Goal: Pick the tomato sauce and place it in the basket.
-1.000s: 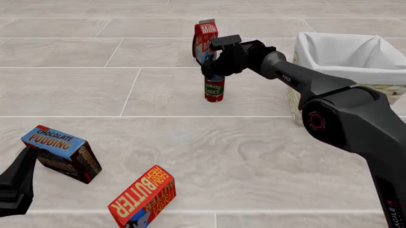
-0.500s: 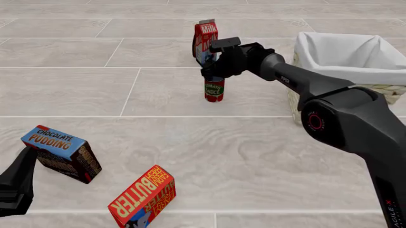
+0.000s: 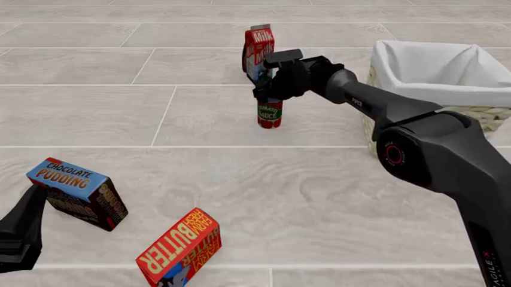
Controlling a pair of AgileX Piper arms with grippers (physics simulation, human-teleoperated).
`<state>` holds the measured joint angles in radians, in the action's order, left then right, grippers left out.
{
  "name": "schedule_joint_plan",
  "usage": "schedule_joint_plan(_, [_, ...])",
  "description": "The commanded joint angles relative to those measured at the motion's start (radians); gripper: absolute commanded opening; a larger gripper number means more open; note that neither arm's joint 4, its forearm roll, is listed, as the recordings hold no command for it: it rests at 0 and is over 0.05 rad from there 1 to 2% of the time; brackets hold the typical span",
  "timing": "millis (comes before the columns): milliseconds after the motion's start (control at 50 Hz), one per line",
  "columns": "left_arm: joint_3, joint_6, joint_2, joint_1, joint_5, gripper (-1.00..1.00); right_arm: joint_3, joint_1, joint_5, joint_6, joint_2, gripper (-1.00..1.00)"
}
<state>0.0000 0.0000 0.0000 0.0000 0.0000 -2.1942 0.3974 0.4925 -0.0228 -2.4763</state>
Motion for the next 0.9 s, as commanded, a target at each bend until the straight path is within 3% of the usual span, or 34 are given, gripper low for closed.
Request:
schedule_joint_plan(20, [0.000, 0.000, 0.000, 0.000, 0.000, 1.00, -0.001, 0.002, 0.000, 0.000, -0.002, 1.00])
schedule_joint_plan(900, [0.000, 0.000, 0.000, 0.000, 0.000, 1.00, 0.021, -0.005, -0.027, -0.021, -0.010, 1.00])
